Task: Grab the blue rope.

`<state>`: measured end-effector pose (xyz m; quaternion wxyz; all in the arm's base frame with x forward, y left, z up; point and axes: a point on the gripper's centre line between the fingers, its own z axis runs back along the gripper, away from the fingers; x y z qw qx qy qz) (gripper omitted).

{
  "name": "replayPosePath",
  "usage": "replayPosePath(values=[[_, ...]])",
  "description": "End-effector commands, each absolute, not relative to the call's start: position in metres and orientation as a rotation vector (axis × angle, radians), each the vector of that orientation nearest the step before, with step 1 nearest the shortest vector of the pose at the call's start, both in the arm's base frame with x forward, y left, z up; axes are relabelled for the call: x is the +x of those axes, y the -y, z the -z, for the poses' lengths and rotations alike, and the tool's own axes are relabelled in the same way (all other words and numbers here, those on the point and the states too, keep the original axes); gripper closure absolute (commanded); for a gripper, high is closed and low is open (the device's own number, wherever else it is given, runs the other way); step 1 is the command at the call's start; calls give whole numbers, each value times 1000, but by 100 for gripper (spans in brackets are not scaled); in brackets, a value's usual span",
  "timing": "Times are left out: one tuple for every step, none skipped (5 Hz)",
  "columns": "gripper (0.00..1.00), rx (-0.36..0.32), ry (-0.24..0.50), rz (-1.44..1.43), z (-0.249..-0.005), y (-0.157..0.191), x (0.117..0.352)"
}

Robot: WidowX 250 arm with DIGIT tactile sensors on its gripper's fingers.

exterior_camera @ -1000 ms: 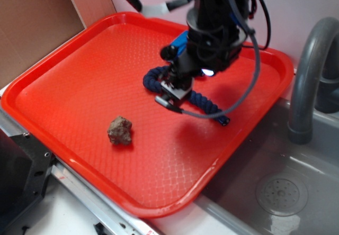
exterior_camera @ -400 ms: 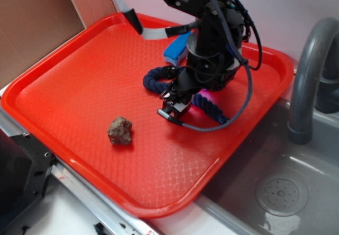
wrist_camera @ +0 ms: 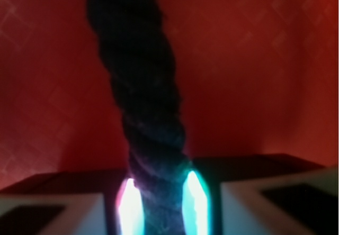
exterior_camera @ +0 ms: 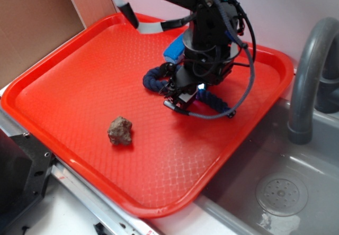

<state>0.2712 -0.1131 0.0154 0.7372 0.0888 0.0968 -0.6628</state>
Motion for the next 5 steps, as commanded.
replayPosePath(values=[[100, 307, -117, 1072, -63, 89, 246], [100, 290, -82, 817, -98, 76, 241], [100, 320, -40, 555, -139, 63, 233], [100, 252, -3, 301, -181, 58, 230], [100, 168, 27, 151, -207, 61, 227]])
